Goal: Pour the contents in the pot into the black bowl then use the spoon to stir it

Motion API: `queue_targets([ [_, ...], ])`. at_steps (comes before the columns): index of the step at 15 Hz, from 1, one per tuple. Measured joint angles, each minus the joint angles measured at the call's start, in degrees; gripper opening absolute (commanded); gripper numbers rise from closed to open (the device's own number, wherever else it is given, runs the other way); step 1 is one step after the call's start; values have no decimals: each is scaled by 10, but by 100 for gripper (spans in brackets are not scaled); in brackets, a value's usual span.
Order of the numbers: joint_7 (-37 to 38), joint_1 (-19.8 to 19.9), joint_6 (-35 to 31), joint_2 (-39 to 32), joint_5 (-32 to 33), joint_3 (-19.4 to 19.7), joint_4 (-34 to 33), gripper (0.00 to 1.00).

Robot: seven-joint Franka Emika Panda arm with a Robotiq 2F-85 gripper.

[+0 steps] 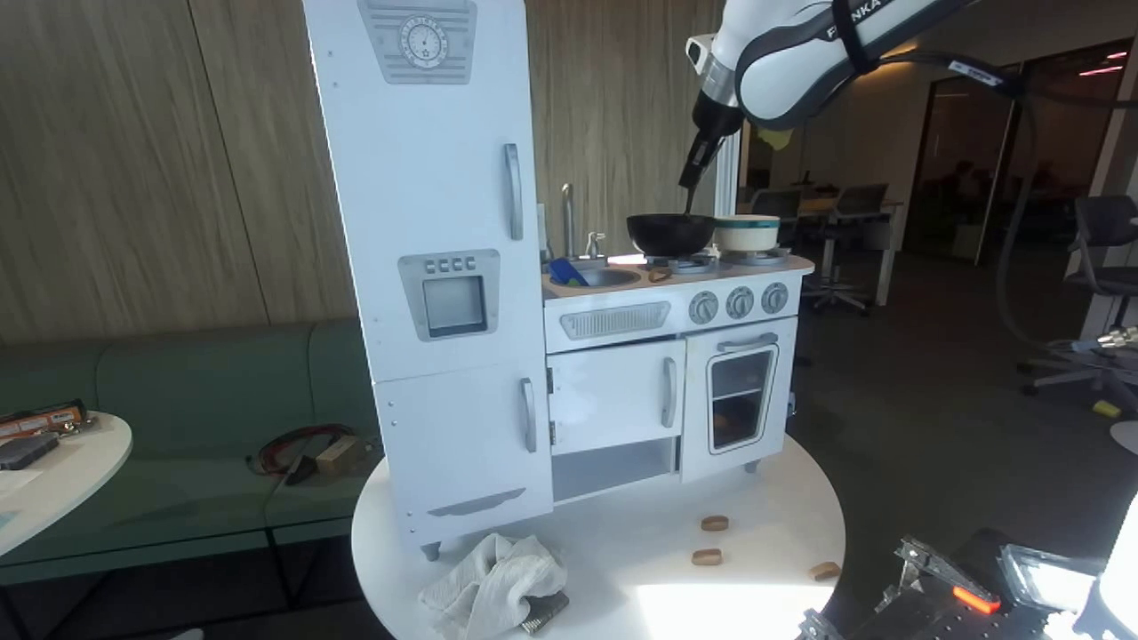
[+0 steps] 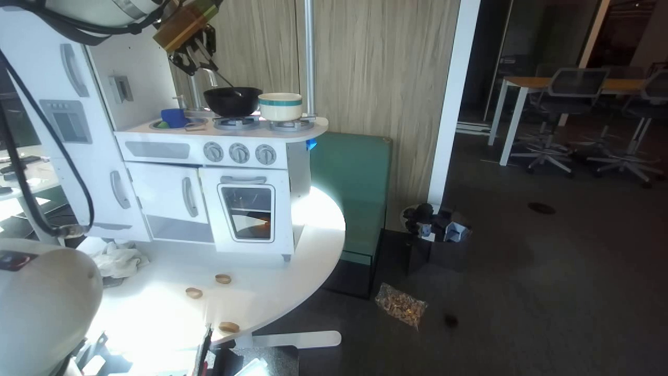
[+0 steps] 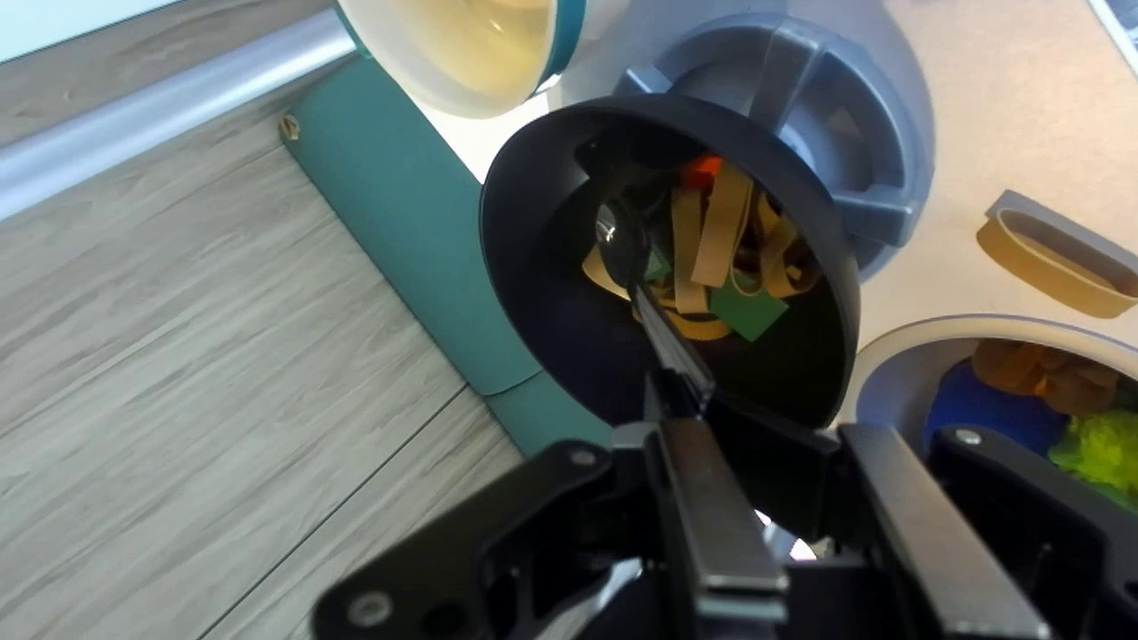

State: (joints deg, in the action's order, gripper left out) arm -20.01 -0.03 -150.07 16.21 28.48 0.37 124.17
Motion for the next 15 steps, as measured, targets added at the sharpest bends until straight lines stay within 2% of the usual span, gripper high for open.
queue_targets([
  [6, -46, 0, -21, -8, -2, 5, 3, 4],
  [15, -49, -33, -21, -115, 3, -50, -89, 4],
])
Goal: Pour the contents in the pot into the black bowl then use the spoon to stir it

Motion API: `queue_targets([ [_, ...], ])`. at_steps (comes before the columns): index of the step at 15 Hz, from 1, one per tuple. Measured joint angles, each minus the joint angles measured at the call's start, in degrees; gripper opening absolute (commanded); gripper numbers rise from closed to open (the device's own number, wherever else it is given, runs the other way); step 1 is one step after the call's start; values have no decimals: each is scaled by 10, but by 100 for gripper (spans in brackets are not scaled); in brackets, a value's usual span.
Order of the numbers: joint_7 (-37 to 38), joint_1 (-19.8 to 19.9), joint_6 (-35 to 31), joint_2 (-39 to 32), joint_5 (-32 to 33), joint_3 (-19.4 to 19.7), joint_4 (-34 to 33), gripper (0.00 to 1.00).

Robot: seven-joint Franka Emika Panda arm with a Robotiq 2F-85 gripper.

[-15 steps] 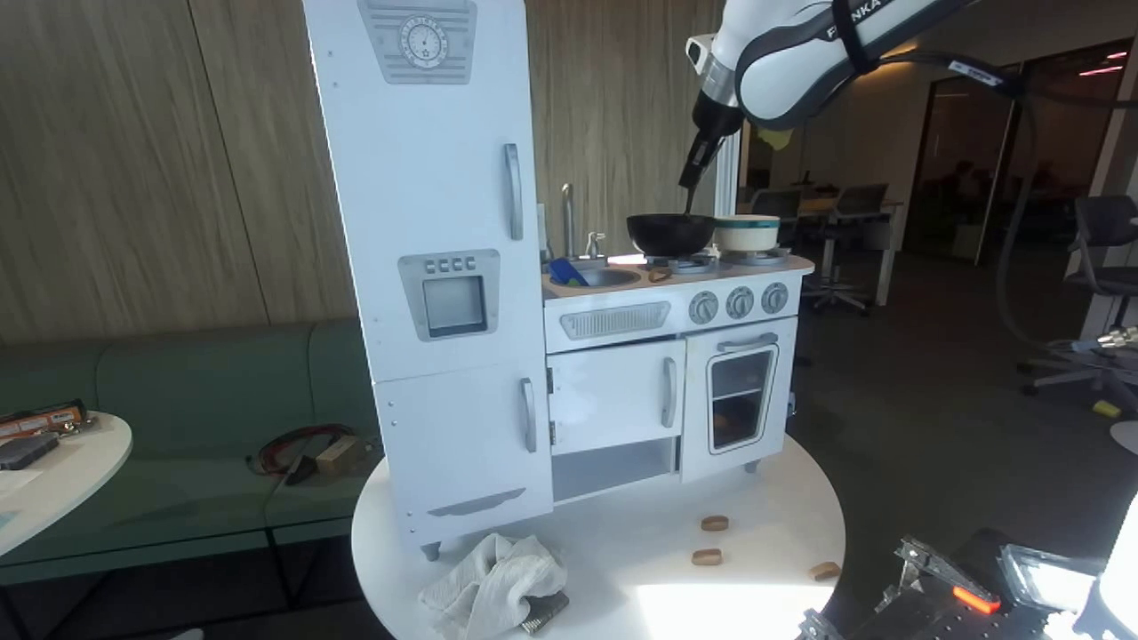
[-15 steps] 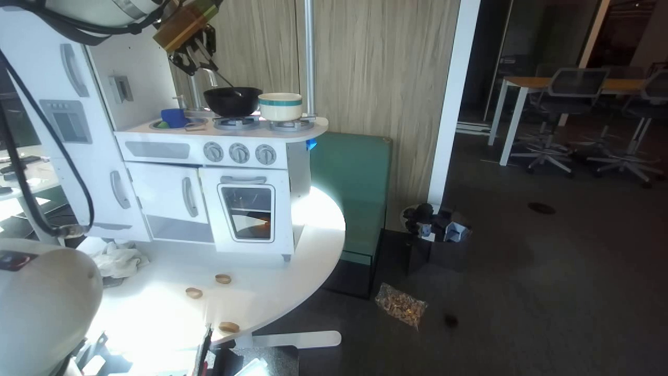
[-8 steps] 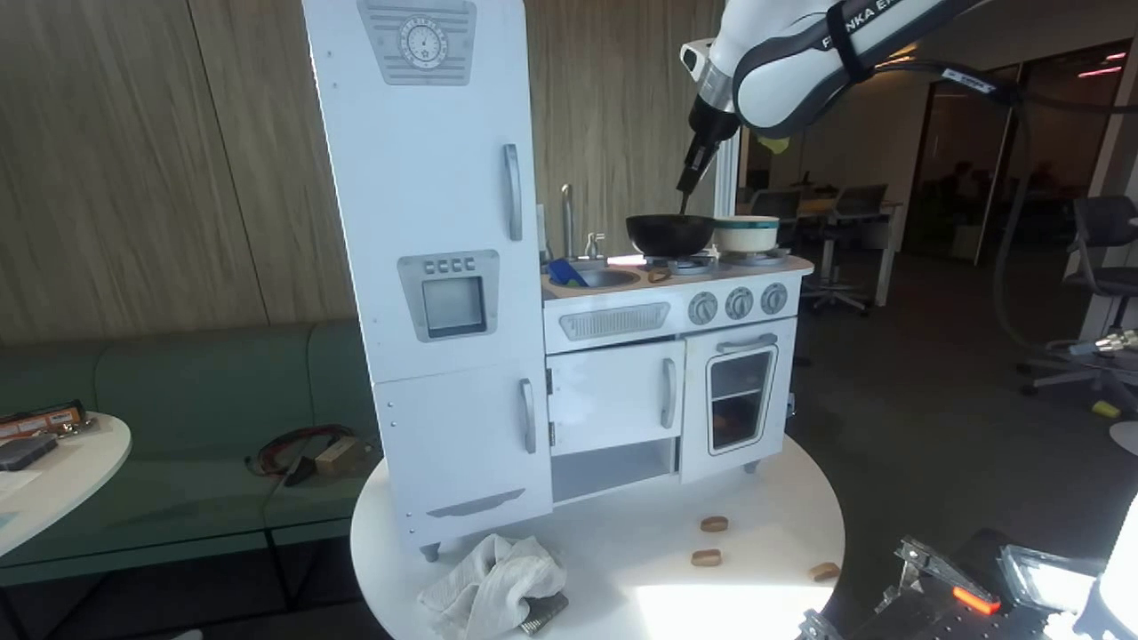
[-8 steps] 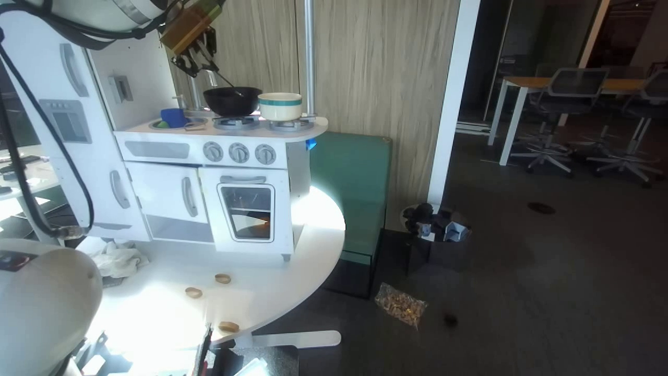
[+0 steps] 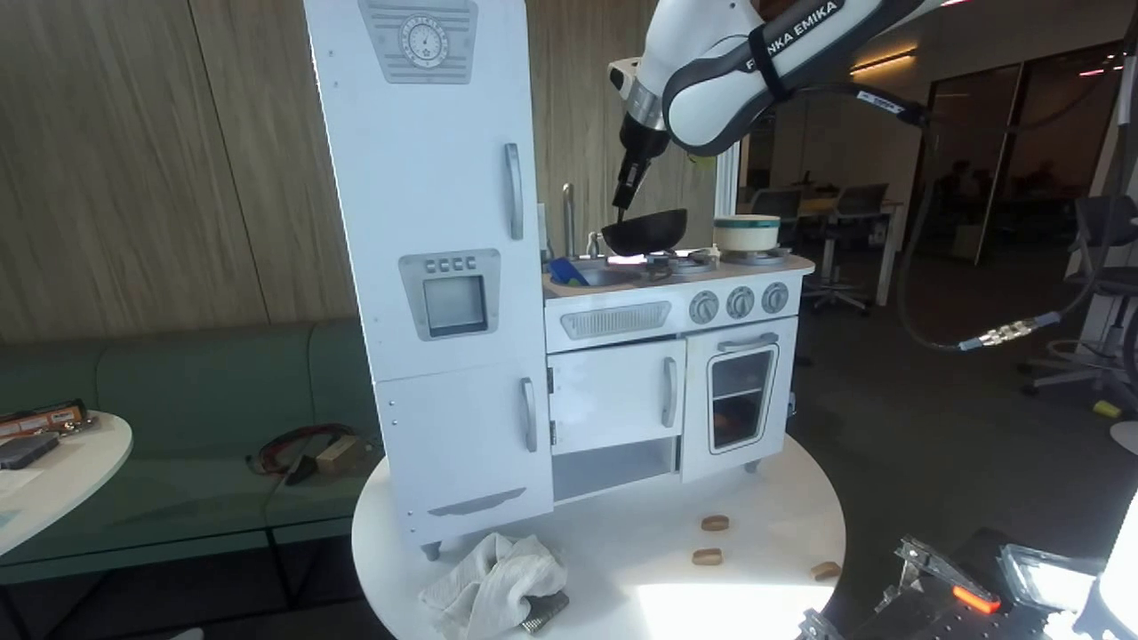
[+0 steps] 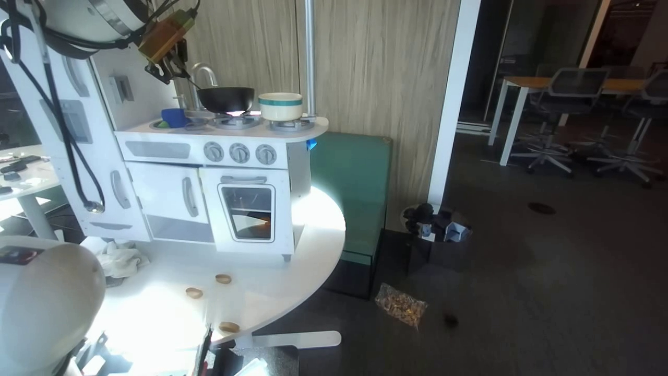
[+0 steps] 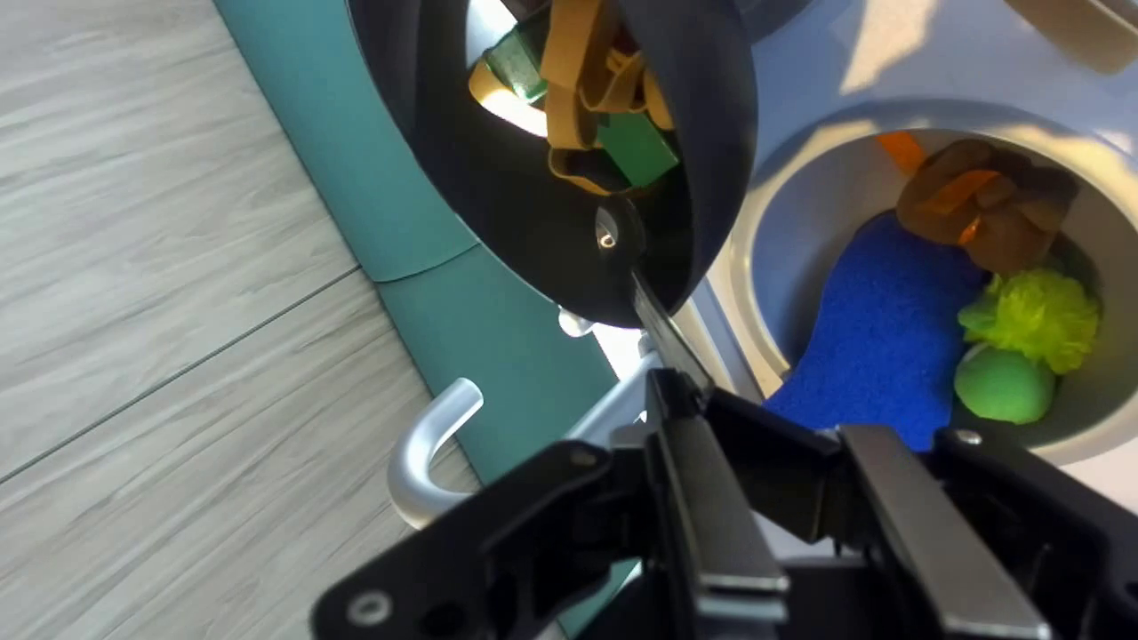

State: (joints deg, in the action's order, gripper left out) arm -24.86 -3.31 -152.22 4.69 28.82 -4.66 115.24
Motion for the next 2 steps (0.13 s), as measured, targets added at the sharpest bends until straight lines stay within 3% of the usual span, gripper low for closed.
queue_targets([
  [2, 6, 0, 1, -4, 2, 0, -11, 4],
])
